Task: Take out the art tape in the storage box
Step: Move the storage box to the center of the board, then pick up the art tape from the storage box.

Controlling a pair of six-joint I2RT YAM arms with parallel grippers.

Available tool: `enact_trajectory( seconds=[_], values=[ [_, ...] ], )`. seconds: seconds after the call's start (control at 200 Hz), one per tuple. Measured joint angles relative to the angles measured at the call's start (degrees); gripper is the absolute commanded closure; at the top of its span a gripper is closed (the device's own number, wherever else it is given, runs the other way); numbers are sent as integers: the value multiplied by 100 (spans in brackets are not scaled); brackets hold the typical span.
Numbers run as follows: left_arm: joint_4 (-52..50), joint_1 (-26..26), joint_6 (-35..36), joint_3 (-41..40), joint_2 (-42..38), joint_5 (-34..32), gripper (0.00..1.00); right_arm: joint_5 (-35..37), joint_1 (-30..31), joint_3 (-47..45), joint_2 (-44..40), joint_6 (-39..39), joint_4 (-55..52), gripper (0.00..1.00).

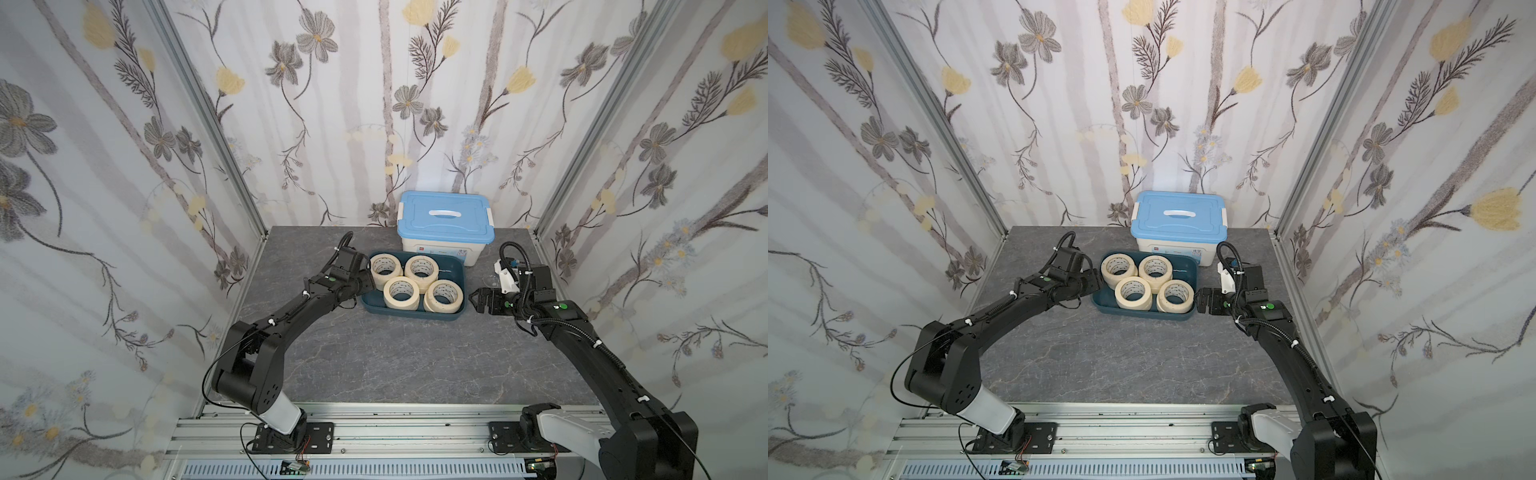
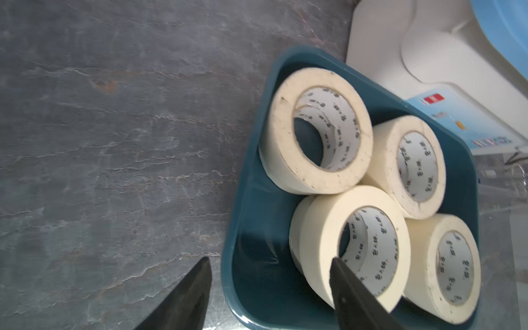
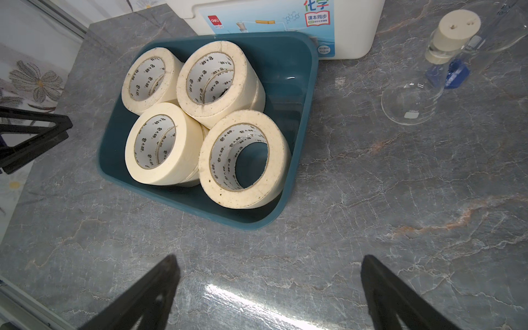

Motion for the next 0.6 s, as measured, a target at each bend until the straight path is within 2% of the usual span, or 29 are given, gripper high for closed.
enact_trajectory(
  seconds=[0.1,0.27,0.425,0.599],
  values=[
    [-101,-173,127,219,142,229,16,0,70,2,33,0,-2,0],
    [-212,-330,240,669,680,354,15,-4,138,22,98,2,-15,0],
    [-275,-391,286,1054,1172,452,20,-2,162,24,94,2,-35,0],
    [-372,-463,323,1388,1668,612,31,2,164,24,52,2,-46,0]
  ],
)
